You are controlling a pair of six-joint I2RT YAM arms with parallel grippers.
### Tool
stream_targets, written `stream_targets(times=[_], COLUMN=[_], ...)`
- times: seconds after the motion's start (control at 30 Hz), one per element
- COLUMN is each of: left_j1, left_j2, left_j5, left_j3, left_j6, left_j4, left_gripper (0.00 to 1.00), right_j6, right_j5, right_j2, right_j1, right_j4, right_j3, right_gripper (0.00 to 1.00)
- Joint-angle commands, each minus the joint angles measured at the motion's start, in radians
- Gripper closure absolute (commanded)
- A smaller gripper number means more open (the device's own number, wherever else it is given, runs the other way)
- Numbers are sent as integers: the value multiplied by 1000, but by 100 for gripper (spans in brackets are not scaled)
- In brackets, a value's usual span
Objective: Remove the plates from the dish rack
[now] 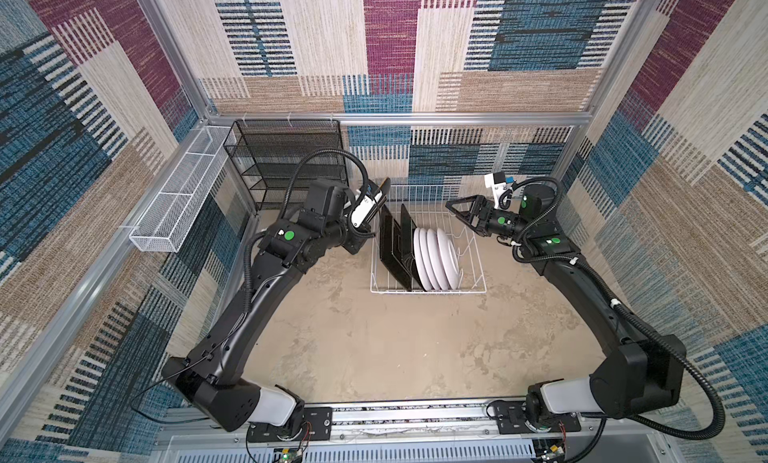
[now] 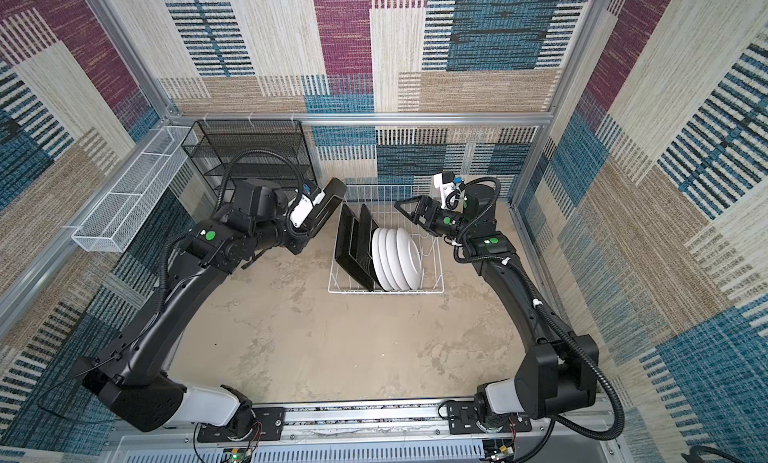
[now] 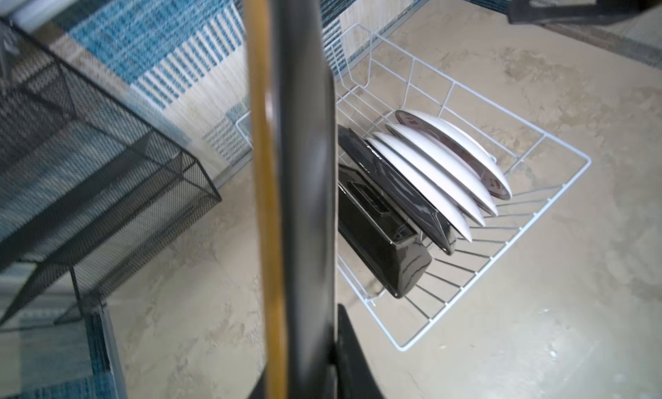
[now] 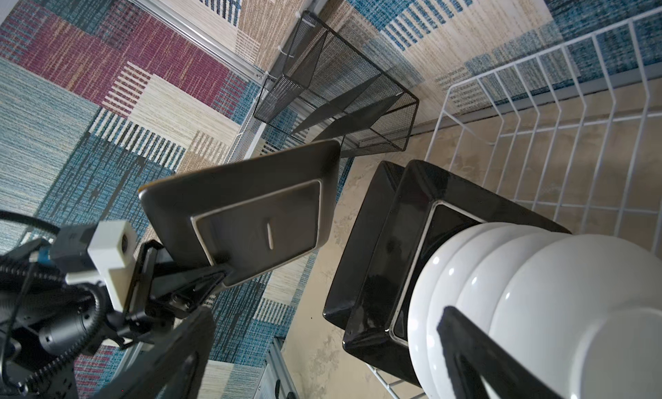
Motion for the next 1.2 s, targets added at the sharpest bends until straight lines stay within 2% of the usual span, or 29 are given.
stream_targets(times=[0.0,0.2,0.4,0.6,0.87,1.17], left_j1=[-24,-78,-126,-153,-179,-205], left_j2=[-68,-131,-142,-138,-147,-144], left_j5=[-89,-135,-215,-256,-245,-249], left_j3=[-111,-294,-393,-458,-558,-627], left_j6=[212,414,598,729,829,906], left_j4=[386,602,739,817,946,1059], left_gripper=[100,100,100,100,100,100], right_j6=[83,101,125,127,117,157], right_j5=[11,47,81,100,114,110], right_j2=[6,51,96,131,177,207], right_j1=[17,66,109,137,152,184], right_j4=[1,-45,-67,-84,-128,-121], right_j3=[24,102,134,156,176,163], right_gripper=[0,0,2,4,10,27])
